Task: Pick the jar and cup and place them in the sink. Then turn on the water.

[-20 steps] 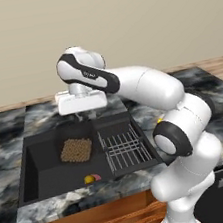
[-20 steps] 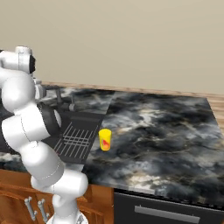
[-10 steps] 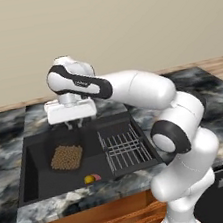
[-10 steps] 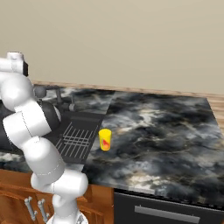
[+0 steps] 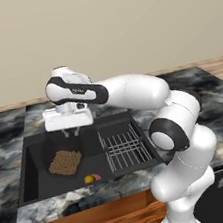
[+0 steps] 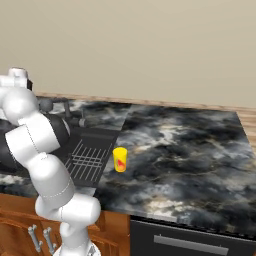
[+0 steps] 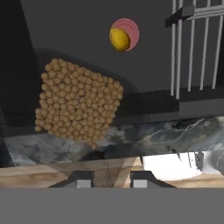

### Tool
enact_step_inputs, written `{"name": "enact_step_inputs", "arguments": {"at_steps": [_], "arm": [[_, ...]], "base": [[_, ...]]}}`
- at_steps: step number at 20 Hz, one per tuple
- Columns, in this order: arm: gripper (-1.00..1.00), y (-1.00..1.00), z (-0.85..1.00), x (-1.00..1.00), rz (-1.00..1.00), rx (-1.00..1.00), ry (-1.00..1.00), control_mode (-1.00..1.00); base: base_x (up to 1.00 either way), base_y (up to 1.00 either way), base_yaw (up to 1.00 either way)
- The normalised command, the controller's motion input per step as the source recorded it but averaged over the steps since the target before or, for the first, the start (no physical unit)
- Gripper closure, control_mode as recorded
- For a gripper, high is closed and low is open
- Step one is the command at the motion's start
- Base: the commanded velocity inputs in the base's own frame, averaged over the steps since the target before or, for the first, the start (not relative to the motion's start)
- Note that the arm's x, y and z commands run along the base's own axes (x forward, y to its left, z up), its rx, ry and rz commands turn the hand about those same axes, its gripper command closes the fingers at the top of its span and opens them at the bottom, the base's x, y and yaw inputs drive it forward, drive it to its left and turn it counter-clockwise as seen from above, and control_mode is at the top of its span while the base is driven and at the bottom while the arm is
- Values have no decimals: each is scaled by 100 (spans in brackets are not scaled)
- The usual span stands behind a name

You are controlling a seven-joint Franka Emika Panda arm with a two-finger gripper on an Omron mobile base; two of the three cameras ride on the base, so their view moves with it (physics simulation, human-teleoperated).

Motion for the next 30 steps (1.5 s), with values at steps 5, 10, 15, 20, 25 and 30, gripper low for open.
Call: {"name": "enact_step_inputs", "arguments": {"at_steps": [5, 10, 15, 20, 25, 30], "arm": [[100, 22, -24, 9, -35, -6, -2, -100], [100, 38, -19, 7, -38, -9, -4, -100], [100, 11, -1, 0, -34, -5, -1, -100], [100, 3, -4, 0, -31, -10, -5, -100], [100, 13, -7, 0, -27, -16, -12, -100], [100, 8, 0, 1, -17, -10, -8, -100]], "base": [[0, 0, 0], [0, 0, 0], [0, 0, 0], [0, 0, 0], [0, 0, 0], [0, 0, 0]]}}
